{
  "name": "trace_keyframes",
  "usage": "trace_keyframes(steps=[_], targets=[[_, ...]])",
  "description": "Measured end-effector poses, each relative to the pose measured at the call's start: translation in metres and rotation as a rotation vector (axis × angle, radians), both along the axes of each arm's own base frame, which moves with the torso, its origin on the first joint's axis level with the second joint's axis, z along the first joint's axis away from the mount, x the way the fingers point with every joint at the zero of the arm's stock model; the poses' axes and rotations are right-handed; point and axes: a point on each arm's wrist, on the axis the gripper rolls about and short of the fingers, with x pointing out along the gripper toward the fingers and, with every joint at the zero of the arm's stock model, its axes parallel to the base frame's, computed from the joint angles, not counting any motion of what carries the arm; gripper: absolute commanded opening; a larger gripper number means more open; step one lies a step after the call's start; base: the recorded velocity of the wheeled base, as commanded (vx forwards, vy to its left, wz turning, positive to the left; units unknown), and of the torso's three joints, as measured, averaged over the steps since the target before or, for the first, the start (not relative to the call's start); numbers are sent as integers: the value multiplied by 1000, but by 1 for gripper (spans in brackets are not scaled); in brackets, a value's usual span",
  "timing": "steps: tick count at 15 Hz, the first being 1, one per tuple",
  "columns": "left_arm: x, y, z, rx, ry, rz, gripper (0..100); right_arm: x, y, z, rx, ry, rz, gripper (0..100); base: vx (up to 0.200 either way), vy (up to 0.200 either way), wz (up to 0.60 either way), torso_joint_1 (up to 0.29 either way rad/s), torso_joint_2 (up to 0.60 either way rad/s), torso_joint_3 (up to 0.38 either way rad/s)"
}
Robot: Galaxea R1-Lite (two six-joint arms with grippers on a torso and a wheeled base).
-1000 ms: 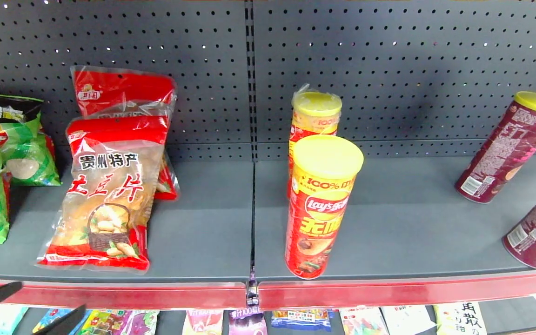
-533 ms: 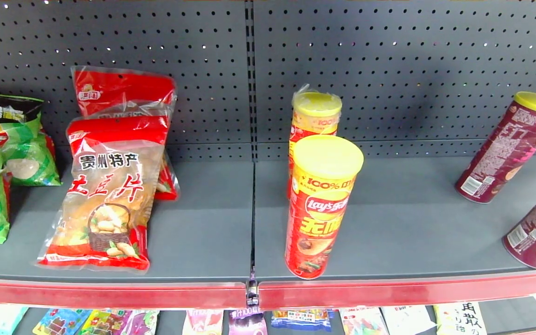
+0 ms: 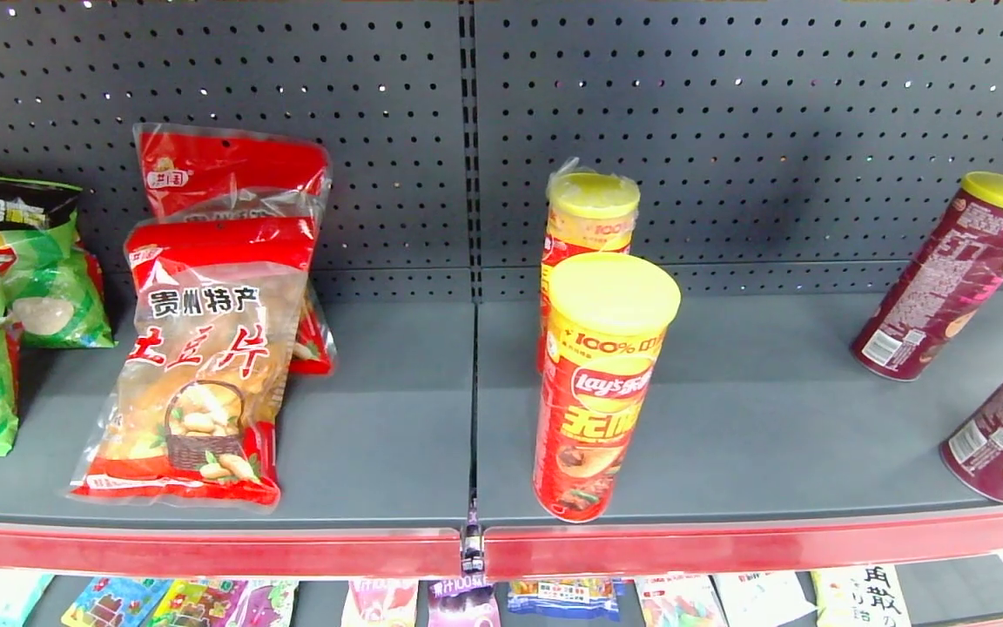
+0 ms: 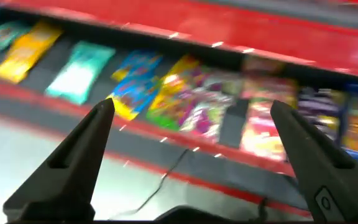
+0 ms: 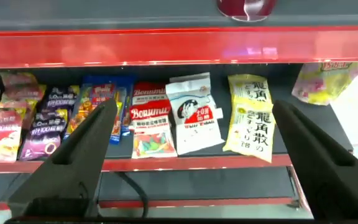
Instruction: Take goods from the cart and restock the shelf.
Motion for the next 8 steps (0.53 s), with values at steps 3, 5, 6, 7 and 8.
trace_keyframes(steps=[3, 5, 6, 7, 8], targets=[[-2, -8, -1, -29, -149, -368, 100, 6, 2, 4, 5, -152, 100, 100, 0, 0, 0, 0, 0, 0], [1, -9, -4, 6, -217, -374, 100, 12, 3, -1, -1, -213, 119, 100, 0, 0, 0, 0, 0, 0], [4, -7, -4, 40, -274, -314, 100, 13, 3, -4, -2, -217, 119, 100, 0, 0, 0, 0, 0, 0], [7, -6, -7, 59, -315, -279, 100, 15, 2, -8, -18, -204, 99, 100, 0, 0, 0, 0, 0, 0], [10, -6, -11, 62, -331, -251, 100, 16, 1, -12, -30, -180, 60, 100, 0, 0, 0, 0, 0, 0]])
